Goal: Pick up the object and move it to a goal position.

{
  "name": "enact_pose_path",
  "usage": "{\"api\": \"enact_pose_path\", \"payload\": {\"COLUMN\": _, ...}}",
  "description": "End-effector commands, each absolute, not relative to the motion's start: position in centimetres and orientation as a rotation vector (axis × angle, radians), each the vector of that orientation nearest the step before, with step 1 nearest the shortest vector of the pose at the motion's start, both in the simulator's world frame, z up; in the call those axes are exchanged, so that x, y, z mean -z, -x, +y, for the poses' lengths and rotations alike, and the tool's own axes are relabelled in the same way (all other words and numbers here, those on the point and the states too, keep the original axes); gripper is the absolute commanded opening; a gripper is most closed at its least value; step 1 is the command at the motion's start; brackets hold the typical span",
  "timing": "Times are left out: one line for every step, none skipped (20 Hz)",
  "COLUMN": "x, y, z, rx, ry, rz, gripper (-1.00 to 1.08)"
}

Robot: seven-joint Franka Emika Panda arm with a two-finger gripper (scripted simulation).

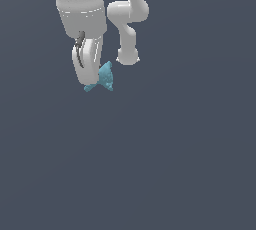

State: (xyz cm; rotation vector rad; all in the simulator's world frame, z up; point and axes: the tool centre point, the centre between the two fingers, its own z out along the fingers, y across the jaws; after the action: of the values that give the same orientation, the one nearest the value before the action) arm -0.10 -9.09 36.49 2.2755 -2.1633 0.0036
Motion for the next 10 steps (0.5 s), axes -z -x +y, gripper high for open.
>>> {"api": "enact_pose_path", "payload": {"x": -38.9, "y": -0.2, "z": -9.0, "rx": -0.002, "ry": -2.276, "rz": -2.162, "gripper": -1.00}}
{"api": "enact_pose_path", "payload": {"x": -39.7, "y": -0.4, "z": -9.0, "rx": -0.002, "ry": -2.276, "rz": -2.162, "gripper": -1.00}}
{"api": "enact_pose_path", "payload": {"x": -40.5, "y": -0.5, "z": -8.9, "rx": -0.002, "ry": -2.277, "rz": -2.162, "gripper": -1.00}}
{"api": "enact_pose_path", "payload": {"x": -41.3, "y": -0.6, "z": -8.9, "rx": -0.002, "ry": -2.277, "rz": -2.162, "gripper": -1.00}}
{"api": "enact_pose_path", "payload": {"x": -42.1, "y": -0.8, "z": -8.9, "rx": -0.002, "ry": -2.277, "rz": -2.162, "gripper": -1.00}}
{"api": "enact_pose_path", "payload": {"x": -42.8, "y": -0.9, "z": -8.9, "rx": -0.001, "ry": -2.278, "rz": -2.161, "gripper": -1.00}}
{"api": "enact_pose_path", "payload": {"x": -43.5, "y": -1.0, "z": -8.9, "rx": -0.001, "ry": -2.278, "rz": -2.161, "gripper": -1.00}}
{"api": "enact_pose_path", "payload": {"x": -44.1, "y": -1.1, "z": -8.8, "rx": -0.001, "ry": -2.279, "rz": -2.161, "gripper": -1.00}}
{"api": "enact_pose_path", "payload": {"x": -44.6, "y": -1.2, "z": -8.8, "rx": -0.001, "ry": -2.279, "rz": -2.161, "gripper": -1.00}}
{"api": "enact_pose_path", "payload": {"x": -45.1, "y": -1.3, "z": -8.8, "rx": -0.001, "ry": -2.280, "rz": -2.160, "gripper": -1.00}}
